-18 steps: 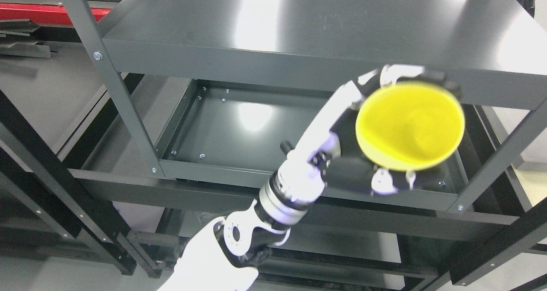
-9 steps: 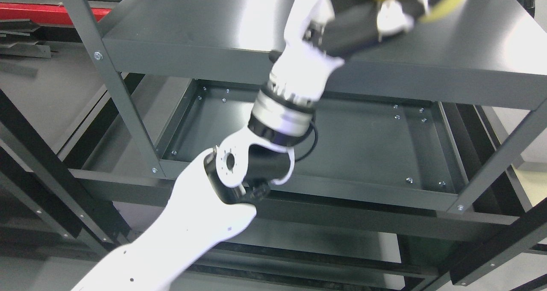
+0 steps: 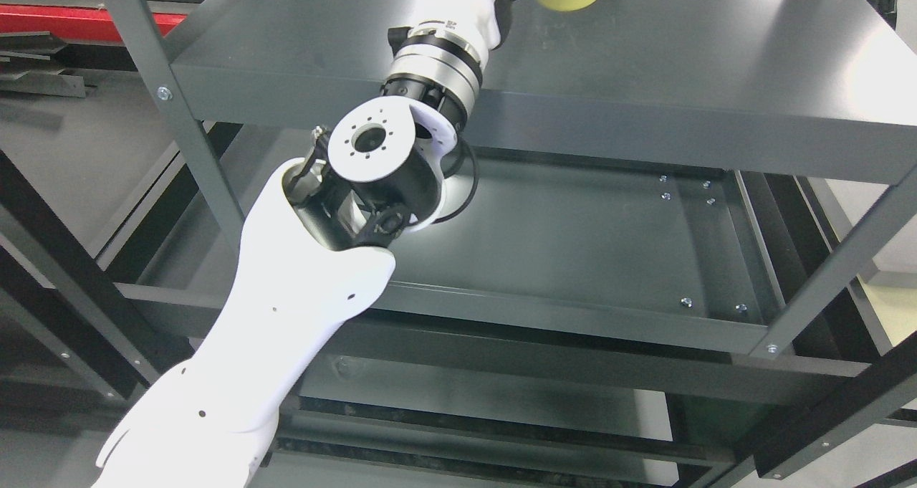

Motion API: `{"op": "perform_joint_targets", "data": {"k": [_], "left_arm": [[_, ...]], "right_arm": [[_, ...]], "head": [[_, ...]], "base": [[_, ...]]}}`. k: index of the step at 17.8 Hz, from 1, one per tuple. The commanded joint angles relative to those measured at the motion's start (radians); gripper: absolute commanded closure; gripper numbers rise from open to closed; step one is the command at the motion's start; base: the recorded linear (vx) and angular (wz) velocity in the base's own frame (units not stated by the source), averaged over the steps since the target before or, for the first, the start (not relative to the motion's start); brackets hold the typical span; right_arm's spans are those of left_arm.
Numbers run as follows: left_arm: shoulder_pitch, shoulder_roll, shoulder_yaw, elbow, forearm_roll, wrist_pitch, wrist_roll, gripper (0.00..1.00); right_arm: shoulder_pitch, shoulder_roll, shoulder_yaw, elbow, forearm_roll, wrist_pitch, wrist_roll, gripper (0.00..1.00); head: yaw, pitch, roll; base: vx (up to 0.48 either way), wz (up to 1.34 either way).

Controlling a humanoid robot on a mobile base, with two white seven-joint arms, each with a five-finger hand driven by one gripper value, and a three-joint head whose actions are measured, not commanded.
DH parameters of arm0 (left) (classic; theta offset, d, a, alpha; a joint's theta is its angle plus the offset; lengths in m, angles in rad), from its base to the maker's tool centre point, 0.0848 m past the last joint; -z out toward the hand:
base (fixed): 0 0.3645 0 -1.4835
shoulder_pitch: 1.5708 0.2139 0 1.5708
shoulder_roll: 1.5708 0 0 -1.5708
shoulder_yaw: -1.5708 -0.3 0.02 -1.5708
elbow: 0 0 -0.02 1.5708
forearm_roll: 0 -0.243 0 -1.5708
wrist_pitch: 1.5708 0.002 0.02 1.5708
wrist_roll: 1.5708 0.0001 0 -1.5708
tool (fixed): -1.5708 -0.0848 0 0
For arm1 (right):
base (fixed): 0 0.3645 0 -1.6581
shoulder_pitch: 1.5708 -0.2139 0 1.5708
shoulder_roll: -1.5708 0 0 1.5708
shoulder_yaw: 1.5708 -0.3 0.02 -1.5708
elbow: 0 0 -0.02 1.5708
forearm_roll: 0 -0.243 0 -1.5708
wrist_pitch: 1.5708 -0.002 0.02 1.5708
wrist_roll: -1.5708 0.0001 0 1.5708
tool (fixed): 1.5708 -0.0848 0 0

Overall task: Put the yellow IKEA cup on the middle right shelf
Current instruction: 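Set the cup upright on the shelf and open the left hand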

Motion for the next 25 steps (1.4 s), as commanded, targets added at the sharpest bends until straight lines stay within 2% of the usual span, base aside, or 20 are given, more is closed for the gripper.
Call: {"op": "perform_joint_targets", "data": {"k": [1, 4, 7, 9, 12, 16, 18, 25], "left_arm": [[-0.023, 0.018, 0.092, 0.117, -0.019, 0.104, 0.000, 0.83], [-0.025, 0.018, 0.088, 0.117, -0.018, 0.120, -0.016, 0.61], [-0.023, 0.018, 0.088, 0.112, -0.018, 0.118, -0.120, 0.28], [-0.023, 0.018, 0.088, 0.108, -0.018, 0.117, -0.168, 0.14], [-0.023, 0.018, 0.092, 0.108, -0.025, 0.117, -0.187, 0.02], [-0.022, 0.018, 0.137, 0.076, -0.053, 0.115, -0.188, 0.01], [-0.022, 0.018, 0.187, 0.010, -0.051, 0.117, -0.202, 0.01], [-0.028, 0.018, 0.321, -0.076, -0.053, 0.117, -0.410, 0.01]], "right_arm": [[0.014, -0.017, 0.017, 0.000, -0.025, 0.001, 0.001, 0.01], [0.014, -0.017, 0.017, 0.000, -0.025, 0.001, 0.001, 0.01], [0.014, -0.017, 0.017, 0.000, -0.025, 0.001, 0.001, 0.01], [0.014, -0.017, 0.017, 0.000, -0.025, 0.001, 0.001, 0.01], [0.014, -0.017, 0.017, 0.000, -0.025, 0.001, 0.001, 0.01], [0.014, -0.017, 0.017, 0.000, -0.025, 0.001, 0.001, 0.01], [0.014, -0.017, 0.017, 0.000, -0.025, 0.001, 0.001, 0.01], [0.014, -0.017, 0.017, -0.002, -0.025, 0.001, 0.001, 0.01]], "head": [[0.0000, 0.000, 0.000], [0.0000, 0.000, 0.000], [0.0000, 0.000, 0.000], [0.0000, 0.000, 0.000], [0.0000, 0.000, 0.000], [0.0000, 0.000, 0.000], [0.0000, 0.000, 0.000], [0.0000, 0.000, 0.000]], "base": [[0.000, 0.00], [0.000, 0.00], [0.000, 0.00], [0.000, 0.00], [0.000, 0.00], [0.000, 0.00], [0.000, 0.00], [0.000, 0.00]]}}
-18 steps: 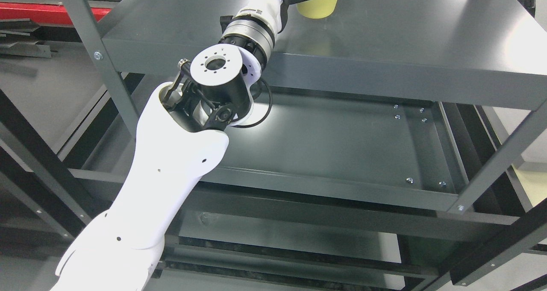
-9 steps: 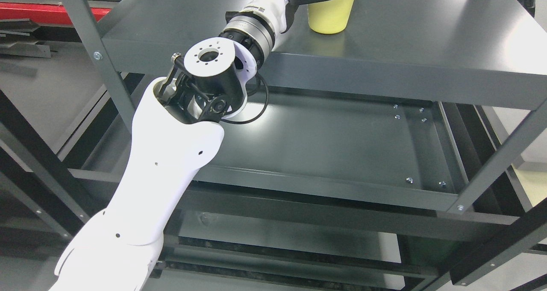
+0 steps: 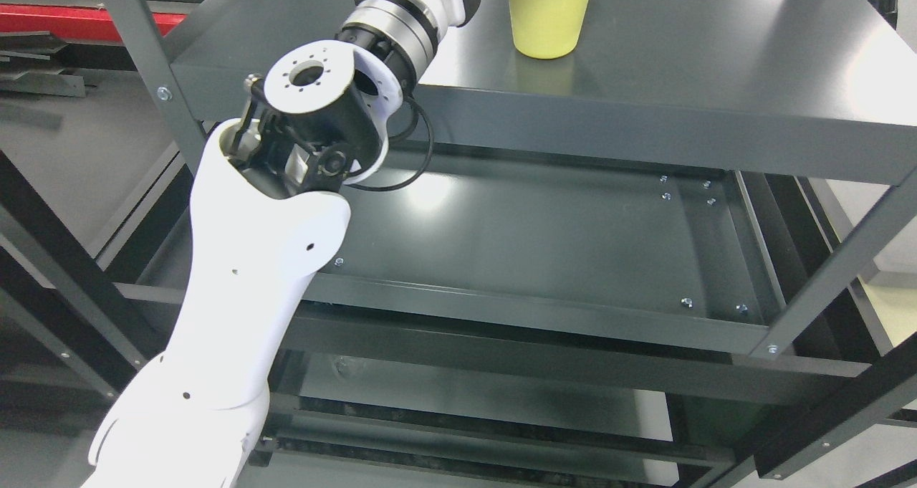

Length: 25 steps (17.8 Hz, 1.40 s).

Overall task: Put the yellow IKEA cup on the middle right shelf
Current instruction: 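Set the cup upright on the shelf and open the left hand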

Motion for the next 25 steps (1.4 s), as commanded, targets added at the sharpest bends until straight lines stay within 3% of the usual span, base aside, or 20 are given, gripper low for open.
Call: {"op": "perform_joint_targets", "data": {"k": [1, 6, 10, 17, 25], "left_arm": [[-0.014, 0.017, 0.176, -0.096, -0.004, -0.001, -0.130, 0.02], [-0.046, 0.017, 0.275, -0.096, -0.002, -0.006, -0.337, 0.02], [-0.043, 0.017, 0.288, -0.094, 0.007, -0.004, -0.586, 0.01], [0.056, 0.017, 0.083, -0.093, 0.057, -0.001, -0.966, 0.01], [0.079, 0.017, 0.038, -0.082, 0.062, 0.000, -0.991, 0.02]], "right_arm": [[0.014, -0.017, 0.017, 0.000, -0.025, 0.001, 0.001, 0.01], [0.014, -0.017, 0.017, 0.000, -0.025, 0.001, 0.001, 0.01], [0.014, -0.017, 0.017, 0.000, -0.025, 0.001, 0.001, 0.01], [0.014, -0.017, 0.017, 0.000, -0.025, 0.001, 0.001, 0.01], [0.014, -0.017, 0.017, 0.000, -0.025, 0.001, 0.001, 0.01]], "head": [[0.0000, 0.000, 0.000], [0.0000, 0.000, 0.000], [0.0000, 0.000, 0.000], [0.0000, 0.000, 0.000], [0.0000, 0.000, 0.000]], "base": [[0.000, 0.00], [0.000, 0.00], [0.000, 0.00], [0.002, 0.01], [0.000, -0.02]]}}
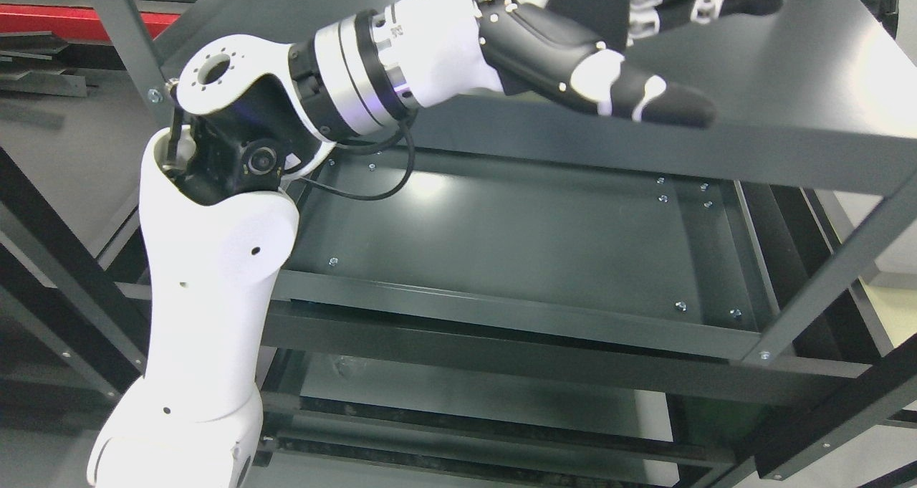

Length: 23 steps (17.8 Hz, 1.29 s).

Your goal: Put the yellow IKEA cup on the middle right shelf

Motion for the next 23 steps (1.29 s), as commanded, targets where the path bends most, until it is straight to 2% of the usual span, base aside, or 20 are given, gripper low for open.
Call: {"op": "perform_joint_targets", "data": {"k": [1, 6, 12, 15, 18, 21, 23], "left_arm": [[0.041, 0.018, -0.097, -0.002, 0.022, 0.004, -0.015, 0.01], [0.145, 0.018, -0.231, -0.004, 0.027, 0.003, -0.044, 0.01], [0.340, 0.018, -0.416, -0.004, 0.021, -0.010, -0.044, 0.01], [0.415, 0.018, -0.466, 0.033, -0.025, -0.072, -0.041, 0.01], [0.490, 0.018, -0.393, 0.170, -0.230, -0.221, -0.029, 0.01], [0.544, 0.018, -0.209, 0.296, -0.401, -0.423, -0.001, 0.01], [0.567, 0.018, -0.076, 0.333, -0.473, -0.488, 0.104, 0.01]], "right_arm": [[0.014, -0.017, 0.017, 0.000, -0.025, 0.001, 0.001, 0.01], [0.014, -0.017, 0.017, 0.000, -0.025, 0.001, 0.001, 0.01], [0.014, -0.017, 0.017, 0.000, -0.025, 0.001, 0.001, 0.01], [0.014, -0.017, 0.017, 0.000, -0.025, 0.001, 0.001, 0.01], [0.014, -0.017, 0.017, 0.000, -0.025, 0.001, 0.001, 0.01], [0.014, -0.017, 0.017, 0.000, -0.025, 0.001, 0.001, 0.01], [0.014, -0.017, 0.017, 0.000, -0.025, 0.001, 0.001, 0.01]], "head": [[0.0000, 0.000, 0.000], [0.0000, 0.000, 0.000], [0.0000, 0.000, 0.000], [0.0000, 0.000, 0.000], [0.0000, 0.000, 0.000], [0.0000, 0.000, 0.000], [0.0000, 0.000, 0.000]], "base": [[0.000, 0.00], [0.000, 0.00], [0.000, 0.00], [0.000, 0.00], [0.000, 0.00], [-0.017, -0.01], [-0.025, -0.02]]}}
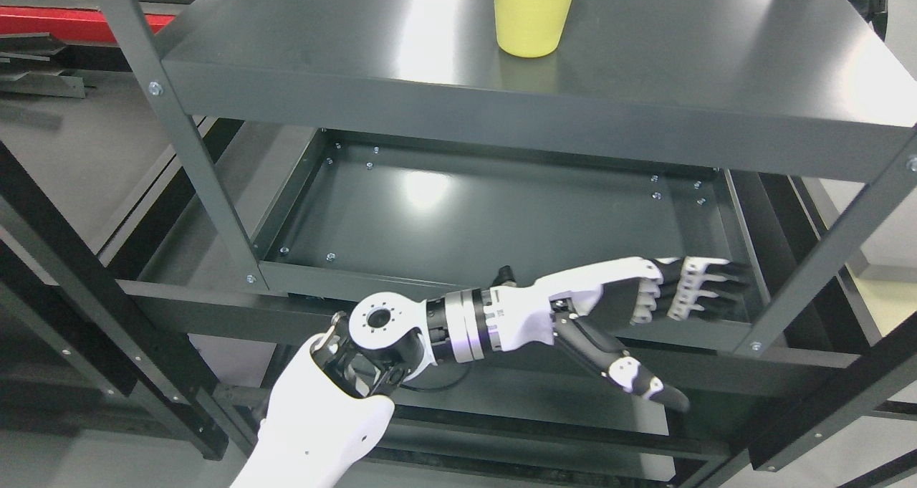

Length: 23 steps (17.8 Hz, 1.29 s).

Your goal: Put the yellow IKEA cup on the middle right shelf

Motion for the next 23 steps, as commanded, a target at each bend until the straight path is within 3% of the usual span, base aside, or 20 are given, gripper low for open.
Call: {"op": "perform_joint_targets", "data": {"k": [1, 2, 5, 9, 13, 20, 23], "left_arm": [[0.107, 0.017, 0.269, 0.227, -0.272, -0.138, 0.179, 0.01], [0.123, 0.017, 0.341, 0.245, -0.348, -0.165, 0.314, 0.01], [0.165, 0.017, 0.388, 0.247, -0.380, -0.247, 0.532, 0.01], [0.211, 0.017, 0.478, 0.189, -0.377, -0.334, 0.544, 0.01], [0.296, 0.017, 0.452, 0.050, -0.378, -0.330, 0.542, 0.01], [0.327, 0.017, 0.442, 0.005, -0.380, -0.314, 0.550, 0.01], [0.327, 0.017, 0.442, -0.049, -0.380, -0.262, 0.554, 0.01]], "right_arm": [[0.014, -0.017, 0.017, 0.000, -0.025, 0.001, 0.001, 0.01], [0.014, -0.017, 0.017, 0.000, -0.025, 0.001, 0.001, 0.01], [0.014, -0.017, 0.017, 0.000, -0.025, 0.001, 0.001, 0.01], [0.014, -0.017, 0.017, 0.000, -0.025, 0.001, 0.001, 0.01], [0.014, -0.017, 0.017, 0.000, -0.025, 0.001, 0.001, 0.01], [0.014, -0.017, 0.017, 0.000, -0.025, 0.001, 0.001, 0.01], [0.014, -0.017, 0.017, 0.000, -0.025, 0.001, 0.001, 0.01]], "head": [[0.0000, 0.000, 0.000], [0.0000, 0.000, 0.000], [0.0000, 0.000, 0.000], [0.0000, 0.000, 0.000], [0.0000, 0.000, 0.000], [0.0000, 0.000, 0.000], [0.0000, 0.000, 0.000]], "base": [[-0.030, -0.01], [-0.037, -0.01], [-0.060, -0.02], [-0.067, -0.03], [-0.045, 0.00], [-0.007, 0.00], [0.000, 0.00]]}}
